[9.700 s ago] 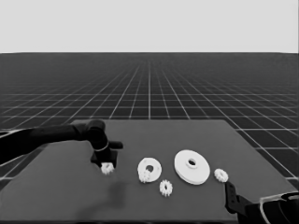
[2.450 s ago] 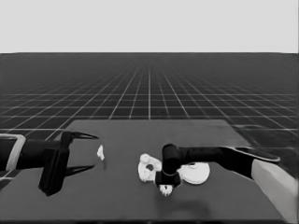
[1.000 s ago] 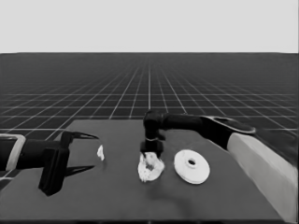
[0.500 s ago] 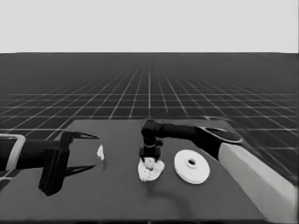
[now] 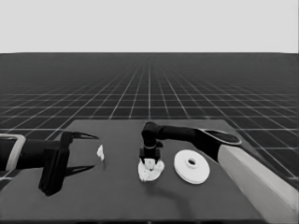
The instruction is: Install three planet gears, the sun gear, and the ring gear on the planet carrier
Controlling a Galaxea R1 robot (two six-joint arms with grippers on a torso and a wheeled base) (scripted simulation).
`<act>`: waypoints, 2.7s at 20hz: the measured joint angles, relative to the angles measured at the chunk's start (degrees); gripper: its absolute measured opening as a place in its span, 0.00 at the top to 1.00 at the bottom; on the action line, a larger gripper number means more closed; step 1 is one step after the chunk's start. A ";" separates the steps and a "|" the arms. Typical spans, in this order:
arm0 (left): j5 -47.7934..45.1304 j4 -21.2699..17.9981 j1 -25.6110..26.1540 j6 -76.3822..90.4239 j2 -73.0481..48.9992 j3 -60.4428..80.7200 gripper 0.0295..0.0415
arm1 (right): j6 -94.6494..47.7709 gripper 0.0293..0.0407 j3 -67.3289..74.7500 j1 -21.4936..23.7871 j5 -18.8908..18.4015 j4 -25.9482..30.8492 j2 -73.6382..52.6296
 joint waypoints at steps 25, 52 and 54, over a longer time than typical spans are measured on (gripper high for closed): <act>0.00 0.00 0.00 0.00 0.00 0.00 0.25 | 14.89 0.86 -0.07 -0.42 0.00 -0.01 -0.10; 0.00 0.00 0.00 0.00 0.00 0.00 0.25 | 31.10 0.86 -0.07 -0.42 0.00 -0.01 -0.10; 0.00 0.00 0.00 0.00 0.00 0.00 0.25 | 32.30 0.86 -0.07 -0.41 0.00 -0.01 -0.10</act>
